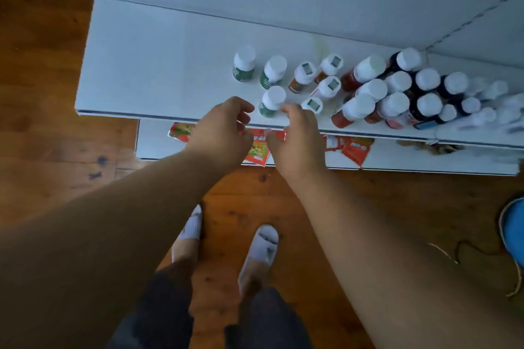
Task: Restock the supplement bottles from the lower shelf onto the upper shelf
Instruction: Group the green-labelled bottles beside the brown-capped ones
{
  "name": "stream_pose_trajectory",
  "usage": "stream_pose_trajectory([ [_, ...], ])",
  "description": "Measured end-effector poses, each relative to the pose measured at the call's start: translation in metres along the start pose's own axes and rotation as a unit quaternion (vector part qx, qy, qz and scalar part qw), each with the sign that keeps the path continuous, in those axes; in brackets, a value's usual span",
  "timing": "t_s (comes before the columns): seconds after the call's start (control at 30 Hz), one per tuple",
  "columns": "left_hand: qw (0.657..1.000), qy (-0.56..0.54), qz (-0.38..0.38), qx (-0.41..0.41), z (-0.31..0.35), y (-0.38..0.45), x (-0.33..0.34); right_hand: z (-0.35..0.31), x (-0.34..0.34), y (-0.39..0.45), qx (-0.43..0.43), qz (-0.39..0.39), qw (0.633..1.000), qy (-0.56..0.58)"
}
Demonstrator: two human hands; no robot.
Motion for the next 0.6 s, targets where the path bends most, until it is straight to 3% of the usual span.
stream_pose_trajectory([
  [0.23, 1.0, -0.015, -0.015, -0.023, -0.032, 0.092, 0.046, 0.061, 0.058, 0.061, 0.058, 0.015, 0.997, 0.05],
  [0.37, 1.0, -0.001, -0.014, -0.018, -0.04, 0.122, 0.053, 0.07, 0.072, 0.081, 0.039, 0.025, 0.987, 0.153],
  [0.5, 0.999, -0.043, 0.033, -0.006, -0.045, 0.117, 0.042, 0.063, 0.068, 0.08, 0.025, 0.048, 0.973, 0.225],
  [0.6, 0.992, -0.117, 0.036, -0.019, -0.049, 0.078, 0.027, 0.045, 0.055, 0.057, 0.01, 0.022, 0.971, 0.239],
])
Point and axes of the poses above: each hand's wrist, its own y-axis towards the middle knuckle, its own x-axis out of the palm, z = x × y, the point moved 8 cm from there along y, towards the middle knuckle, and after that the axes turned 9 degrees about -z, right-handed, at the moved point
